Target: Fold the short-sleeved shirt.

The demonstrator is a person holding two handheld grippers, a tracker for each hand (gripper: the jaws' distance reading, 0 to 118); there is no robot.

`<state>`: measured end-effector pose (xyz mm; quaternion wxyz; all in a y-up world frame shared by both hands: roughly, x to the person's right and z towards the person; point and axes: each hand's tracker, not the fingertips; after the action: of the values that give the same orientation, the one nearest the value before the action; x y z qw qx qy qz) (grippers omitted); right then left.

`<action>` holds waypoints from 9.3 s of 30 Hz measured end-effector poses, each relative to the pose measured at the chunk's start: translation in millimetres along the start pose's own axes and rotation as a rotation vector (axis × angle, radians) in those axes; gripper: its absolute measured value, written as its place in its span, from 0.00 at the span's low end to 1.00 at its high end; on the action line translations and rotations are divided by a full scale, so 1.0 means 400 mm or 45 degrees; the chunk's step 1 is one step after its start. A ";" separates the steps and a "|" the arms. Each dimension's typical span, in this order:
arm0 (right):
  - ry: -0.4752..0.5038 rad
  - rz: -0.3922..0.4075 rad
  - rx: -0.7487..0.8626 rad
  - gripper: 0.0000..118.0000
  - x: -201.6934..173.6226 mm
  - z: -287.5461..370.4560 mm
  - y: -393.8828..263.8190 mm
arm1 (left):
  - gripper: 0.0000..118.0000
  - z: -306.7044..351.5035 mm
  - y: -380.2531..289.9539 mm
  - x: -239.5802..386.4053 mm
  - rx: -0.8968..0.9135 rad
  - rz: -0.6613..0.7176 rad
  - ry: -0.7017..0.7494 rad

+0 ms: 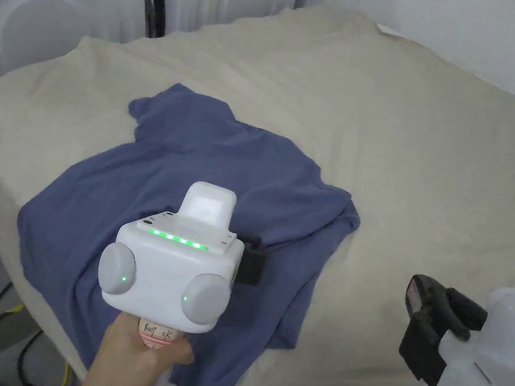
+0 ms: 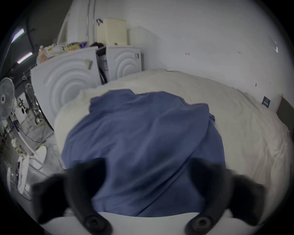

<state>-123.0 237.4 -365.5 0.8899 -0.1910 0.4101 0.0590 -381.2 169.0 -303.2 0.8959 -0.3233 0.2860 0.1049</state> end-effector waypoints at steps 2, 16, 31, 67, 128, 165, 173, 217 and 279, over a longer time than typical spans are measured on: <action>-0.006 -0.004 -0.016 0.00 0.006 -0.011 -0.005 | 1.00 -0.005 0.002 -0.006 0.028 0.047 -0.035; -0.023 -0.050 -0.095 0.00 0.047 -0.028 -0.029 | 0.82 -0.114 0.017 0.021 -0.178 0.061 -0.020; -0.087 -0.060 -0.006 0.00 0.088 0.101 0.006 | 0.05 0.043 0.103 -0.018 -0.089 0.159 0.009; -0.866 -0.397 0.166 0.00 0.563 0.842 -0.190 | 0.05 0.483 -0.035 1.136 -0.130 -0.525 -1.185; -0.492 -0.268 -0.200 0.00 0.552 0.326 -0.150 | 0.85 -0.213 0.162 0.638 -0.407 -0.175 -0.322; -0.326 -0.622 -0.763 0.88 1.078 -0.049 0.025 | 0.03 -0.011 0.173 0.668 -0.132 -0.351 -0.292; -0.354 -0.274 -0.972 0.74 1.023 -0.144 -0.044 | 0.03 -0.043 0.162 0.675 -0.171 -0.371 -0.286; -0.652 -0.656 0.172 0.02 1.128 0.825 0.806 | 0.03 0.551 0.946 0.675 0.640 -0.325 -0.257; -0.604 -1.066 -0.172 0.02 0.882 0.727 -0.305 | 0.03 0.157 0.073 0.495 -0.061 -0.462 -0.169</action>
<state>346.3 219.7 -423.5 0.8917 -0.3781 0.0793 -0.2359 -202.8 232.3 -394.0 0.9091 -0.3832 0.1608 -0.0303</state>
